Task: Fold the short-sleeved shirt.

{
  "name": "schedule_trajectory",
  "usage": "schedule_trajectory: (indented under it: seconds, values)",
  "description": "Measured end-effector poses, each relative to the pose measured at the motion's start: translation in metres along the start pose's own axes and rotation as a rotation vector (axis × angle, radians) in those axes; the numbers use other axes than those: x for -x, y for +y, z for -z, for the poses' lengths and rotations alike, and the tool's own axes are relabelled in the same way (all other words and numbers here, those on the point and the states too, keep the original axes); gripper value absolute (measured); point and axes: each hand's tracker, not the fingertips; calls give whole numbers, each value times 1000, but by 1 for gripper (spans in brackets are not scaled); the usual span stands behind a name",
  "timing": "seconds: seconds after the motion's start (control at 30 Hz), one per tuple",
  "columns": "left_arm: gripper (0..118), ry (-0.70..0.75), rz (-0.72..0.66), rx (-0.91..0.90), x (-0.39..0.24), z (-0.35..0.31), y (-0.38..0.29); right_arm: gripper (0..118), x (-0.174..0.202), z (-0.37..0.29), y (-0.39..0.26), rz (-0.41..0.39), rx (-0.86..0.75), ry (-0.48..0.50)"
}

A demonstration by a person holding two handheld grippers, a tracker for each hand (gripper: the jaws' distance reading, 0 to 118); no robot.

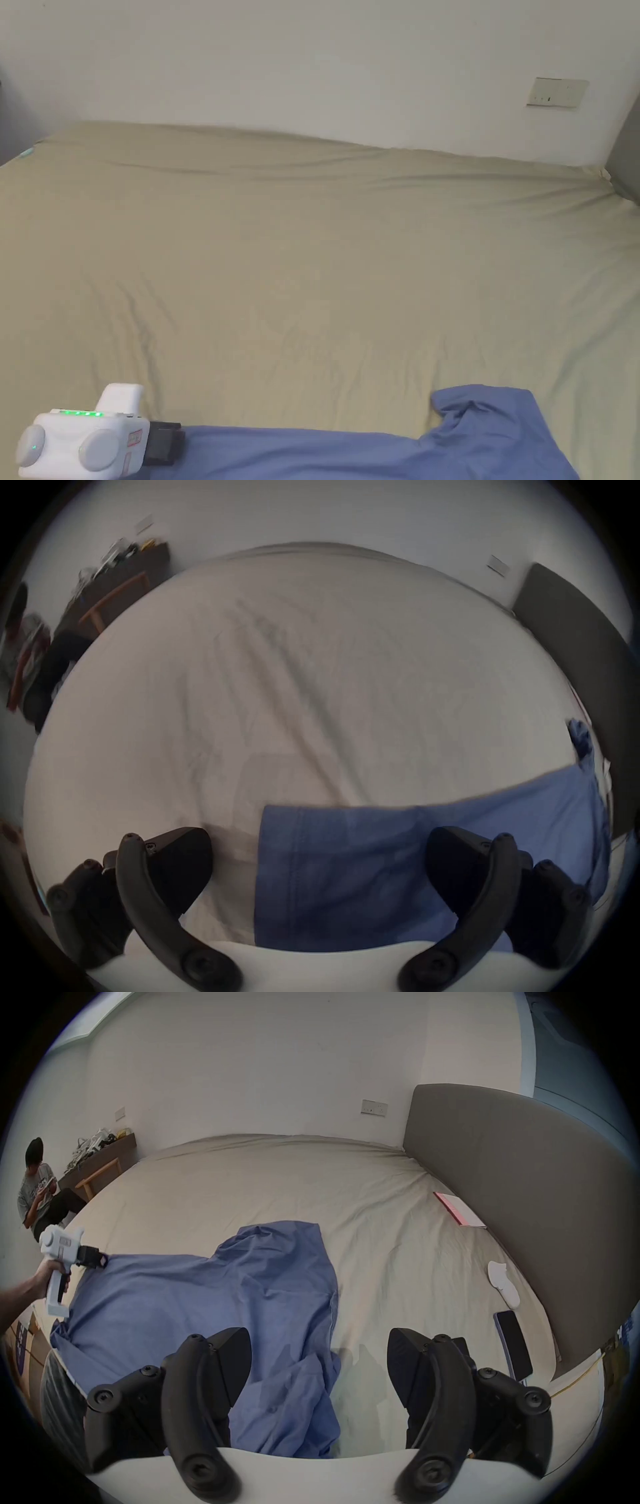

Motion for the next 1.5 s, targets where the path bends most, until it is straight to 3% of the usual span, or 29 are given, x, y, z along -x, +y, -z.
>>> schedule_trajectory:
  seconds: [0.03, 0.07, 0.17, 0.2, 0.3, 0.4, 0.5, 0.6, 0.63, 0.67, 0.73, 0.8, 0.87, 0.97, 1.03, 1.23, 1.4, 1.5]
  values:
    - [53, -11, -6, 33, 1, -4, 4, 87, -2, 3, 1, 17, 3, 1]
    - [29, -37, -42, 28, 2, -11, 2, 87, -4, 9, 3, 34, 15, 10]
    - [7, -20, -46, -76, 2, -30, -2, 87, -11, 38, 19, 23, 66, -1]
    - [7, -37, -34, -56, -2, -30, 1, 87, -11, 49, 28, 19, 69, -39]
    - [7, -20, 47, -57, -16, -42, 5, 87, -10, 92, 54, 16, 46, -36]
    - [7, -18, 95, -88, -27, -53, 12, 86, 1, 155, 74, -33, 188, 2]
    - [7, -66, 62, -101, -30, -70, 15, 78, 17, 211, 75, -7, 272, 21]
    - [7, -78, 76, -108, -23, -83, 18, 29, 30, 250, 67, -51, 376, 30]
    - [7, -67, 96, -112, -21, -88, 17, 3, 31, 247, 65, -46, 343, 95]
    - [7, -4, 158, -125, -19, -94, 17, 3, 35, 234, 69, -32, 269, 52]
    - [7, 7, 235, -149, -11, -103, 13, 3, 40, 225, 72, -34, 318, 61]
    - [7, -20, 218, -148, -7, -113, 6, 3, 48, 215, 65, -84, 349, 114]
    - [7, -59, 193, -156, -1, -121, 0, 3, 49, 204, 63, -91, 318, 104]
    - [7, -107, 173, -184, 11, -137, -4, 3, 34, 180, 74, 80, 273, 203]
    - [7, -105, 197, -200, 12, -153, -6, 3, 24, 159, 84, 126, 236, 240]
    - [7, -133, 336, -279, 38, -202, -29, 3, -10, 70, 89, 37, 147, 283]
    - [7, -197, 393, -195, 54, -218, -82, 3, -36, 17, 42, 87, 198, 347]
    - [7, -207, 488, -124, 52, -217, -112, 3, -30, -3, 8, 17, 246, 314]
